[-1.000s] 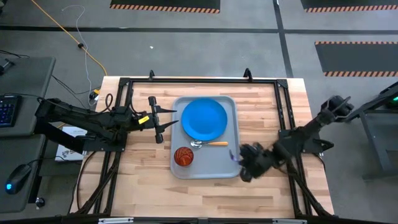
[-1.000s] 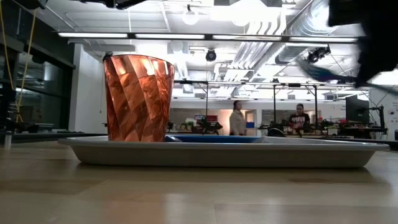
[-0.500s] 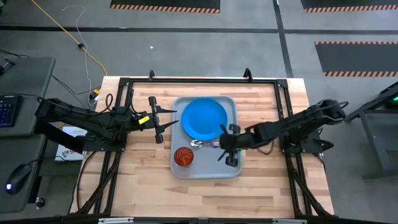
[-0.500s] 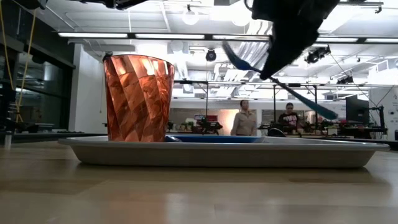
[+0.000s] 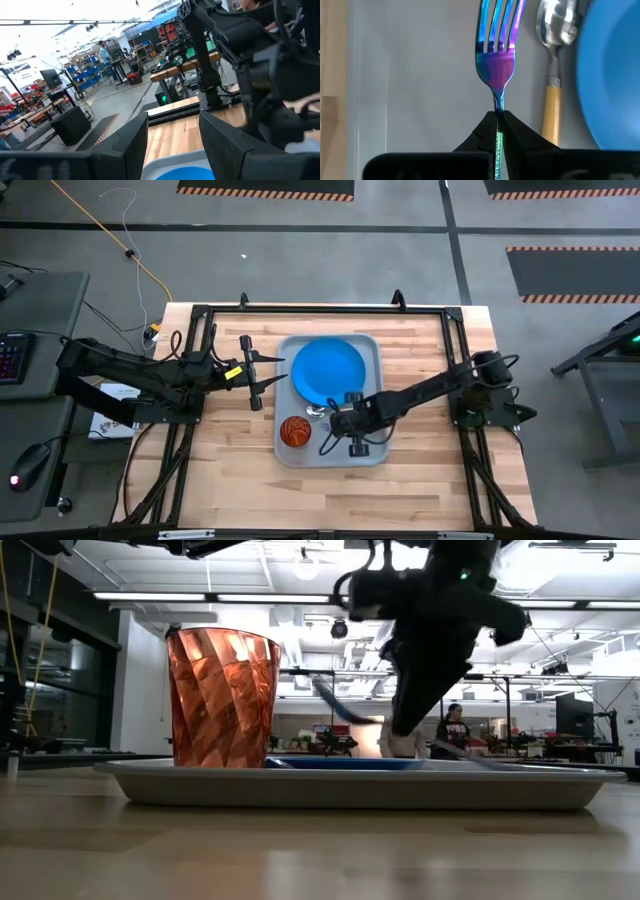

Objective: Pick and place plate/cup/fork/spoon on tray
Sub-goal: Put the blue fork on the gray serving tray to the left of the yellow spoon

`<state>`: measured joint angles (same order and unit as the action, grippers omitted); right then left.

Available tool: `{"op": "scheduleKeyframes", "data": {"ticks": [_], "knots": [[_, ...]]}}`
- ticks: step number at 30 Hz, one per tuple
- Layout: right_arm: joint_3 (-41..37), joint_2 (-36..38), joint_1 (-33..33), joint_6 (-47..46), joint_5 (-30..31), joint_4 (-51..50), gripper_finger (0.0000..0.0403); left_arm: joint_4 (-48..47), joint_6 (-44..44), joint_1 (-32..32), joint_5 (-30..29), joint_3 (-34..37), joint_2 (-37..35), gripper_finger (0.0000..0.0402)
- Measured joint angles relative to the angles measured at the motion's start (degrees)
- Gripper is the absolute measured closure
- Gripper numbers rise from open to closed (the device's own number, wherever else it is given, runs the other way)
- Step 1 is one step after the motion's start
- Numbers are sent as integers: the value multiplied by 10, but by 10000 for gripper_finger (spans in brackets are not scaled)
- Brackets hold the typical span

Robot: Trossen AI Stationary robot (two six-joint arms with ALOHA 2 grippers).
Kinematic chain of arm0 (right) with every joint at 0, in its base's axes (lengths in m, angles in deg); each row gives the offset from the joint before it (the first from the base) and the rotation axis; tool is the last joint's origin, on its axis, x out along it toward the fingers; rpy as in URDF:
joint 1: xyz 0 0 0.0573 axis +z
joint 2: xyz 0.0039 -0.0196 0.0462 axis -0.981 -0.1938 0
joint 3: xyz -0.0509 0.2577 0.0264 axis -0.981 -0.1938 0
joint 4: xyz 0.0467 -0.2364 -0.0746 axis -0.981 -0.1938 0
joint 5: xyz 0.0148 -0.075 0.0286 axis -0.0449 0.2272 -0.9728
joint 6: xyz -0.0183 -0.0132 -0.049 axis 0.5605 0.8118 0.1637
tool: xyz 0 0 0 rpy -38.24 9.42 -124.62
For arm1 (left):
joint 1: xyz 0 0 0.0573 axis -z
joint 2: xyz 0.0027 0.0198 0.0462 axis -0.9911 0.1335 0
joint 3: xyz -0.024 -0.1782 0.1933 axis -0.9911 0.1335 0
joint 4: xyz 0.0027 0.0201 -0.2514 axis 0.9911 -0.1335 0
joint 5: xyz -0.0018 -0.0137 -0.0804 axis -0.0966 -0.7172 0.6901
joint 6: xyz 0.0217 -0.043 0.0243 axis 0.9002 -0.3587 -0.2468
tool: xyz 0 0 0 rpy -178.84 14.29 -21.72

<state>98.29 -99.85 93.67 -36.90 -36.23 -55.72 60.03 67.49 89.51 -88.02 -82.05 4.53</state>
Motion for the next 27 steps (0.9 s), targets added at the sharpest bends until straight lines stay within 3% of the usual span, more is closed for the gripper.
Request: {"op": "scheduleKeyframes", "data": {"ticks": [13, 27], "knots": [[7, -24, -10, 27, -30, 69, 402, 0, 0, 0, 0, 0, 0, 234], [7, -87, -37, -40, -31, 78, 395, 0, 0, 0, 0, 0, 0, 234]]}}
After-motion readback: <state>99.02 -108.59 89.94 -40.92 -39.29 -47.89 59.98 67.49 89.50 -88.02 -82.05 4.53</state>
